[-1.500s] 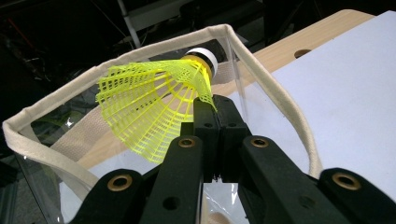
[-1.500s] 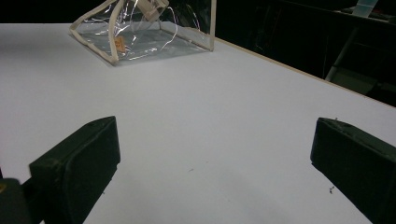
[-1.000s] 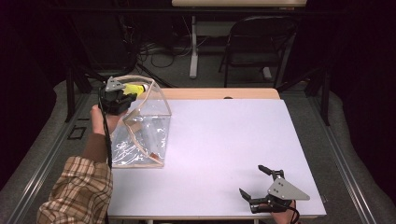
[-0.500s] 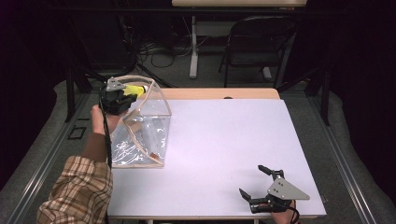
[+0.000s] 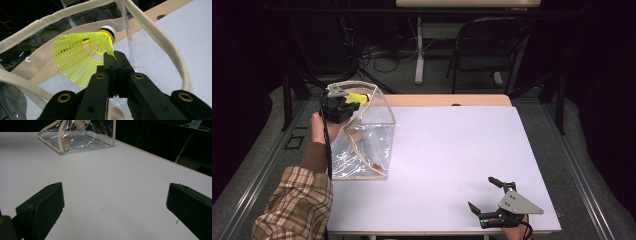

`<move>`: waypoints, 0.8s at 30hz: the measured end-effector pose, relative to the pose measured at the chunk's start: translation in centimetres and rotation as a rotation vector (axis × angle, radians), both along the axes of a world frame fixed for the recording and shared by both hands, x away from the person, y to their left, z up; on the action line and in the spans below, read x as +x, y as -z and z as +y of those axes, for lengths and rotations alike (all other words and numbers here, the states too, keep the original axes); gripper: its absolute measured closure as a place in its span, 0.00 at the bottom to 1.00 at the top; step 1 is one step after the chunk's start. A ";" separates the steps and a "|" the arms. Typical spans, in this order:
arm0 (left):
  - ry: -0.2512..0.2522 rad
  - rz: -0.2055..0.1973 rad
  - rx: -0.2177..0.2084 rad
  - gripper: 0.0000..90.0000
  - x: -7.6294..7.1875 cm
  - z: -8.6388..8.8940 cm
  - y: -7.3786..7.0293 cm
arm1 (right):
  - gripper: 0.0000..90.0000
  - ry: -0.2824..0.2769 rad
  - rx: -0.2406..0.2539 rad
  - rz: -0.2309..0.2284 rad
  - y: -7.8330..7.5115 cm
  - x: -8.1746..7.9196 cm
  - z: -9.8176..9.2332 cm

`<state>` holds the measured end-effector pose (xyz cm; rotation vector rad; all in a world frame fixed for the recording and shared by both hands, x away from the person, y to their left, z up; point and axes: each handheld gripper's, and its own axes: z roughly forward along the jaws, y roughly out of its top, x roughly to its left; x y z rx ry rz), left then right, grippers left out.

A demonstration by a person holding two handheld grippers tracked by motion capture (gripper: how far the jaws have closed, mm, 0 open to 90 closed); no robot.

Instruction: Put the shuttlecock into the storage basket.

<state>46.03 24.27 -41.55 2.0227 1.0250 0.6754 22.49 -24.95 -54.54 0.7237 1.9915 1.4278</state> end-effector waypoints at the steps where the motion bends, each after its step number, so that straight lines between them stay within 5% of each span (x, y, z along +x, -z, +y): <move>1: 0.002 0.003 -0.001 0.99 0.1 0.0 0.1 | 0.01 0.000 0.000 0.000 0.0 0.0 0.0; 24: 0.018 0.040 -0.003 0.99 0.7 0.2 0.8 | 0.01 -0.001 -0.001 0.001 0.0 0.0 0.0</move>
